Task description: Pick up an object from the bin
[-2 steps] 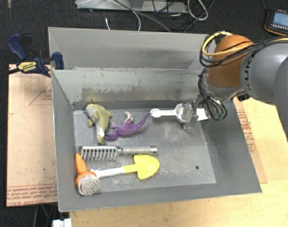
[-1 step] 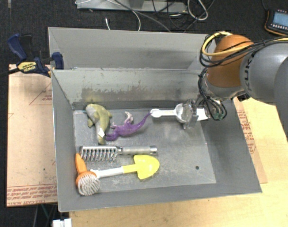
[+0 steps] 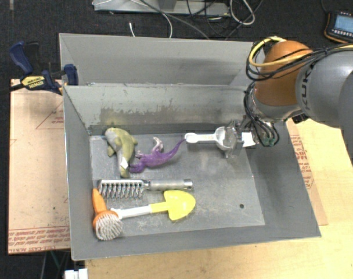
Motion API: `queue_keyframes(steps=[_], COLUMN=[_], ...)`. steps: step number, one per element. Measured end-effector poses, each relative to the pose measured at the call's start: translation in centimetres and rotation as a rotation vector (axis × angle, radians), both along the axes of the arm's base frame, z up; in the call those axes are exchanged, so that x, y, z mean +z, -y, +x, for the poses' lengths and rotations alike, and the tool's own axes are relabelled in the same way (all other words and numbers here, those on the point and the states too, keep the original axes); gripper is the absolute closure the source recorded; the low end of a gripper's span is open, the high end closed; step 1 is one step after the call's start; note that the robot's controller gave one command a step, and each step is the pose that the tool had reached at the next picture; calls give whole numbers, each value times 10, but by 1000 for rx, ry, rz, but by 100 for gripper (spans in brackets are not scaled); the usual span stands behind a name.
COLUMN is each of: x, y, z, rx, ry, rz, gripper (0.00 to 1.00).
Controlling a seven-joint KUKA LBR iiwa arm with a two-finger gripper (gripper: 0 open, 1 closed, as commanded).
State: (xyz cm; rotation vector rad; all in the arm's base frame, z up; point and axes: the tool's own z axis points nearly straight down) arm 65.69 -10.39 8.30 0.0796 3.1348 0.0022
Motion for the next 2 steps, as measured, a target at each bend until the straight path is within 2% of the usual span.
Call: queue_keyframes(steps=[1, 2], x=[11, 35], y=[0, -1], z=[1, -2], rx=[0, 0], ry=[2, -7], rz=[0, 2], gripper=[100, 100])
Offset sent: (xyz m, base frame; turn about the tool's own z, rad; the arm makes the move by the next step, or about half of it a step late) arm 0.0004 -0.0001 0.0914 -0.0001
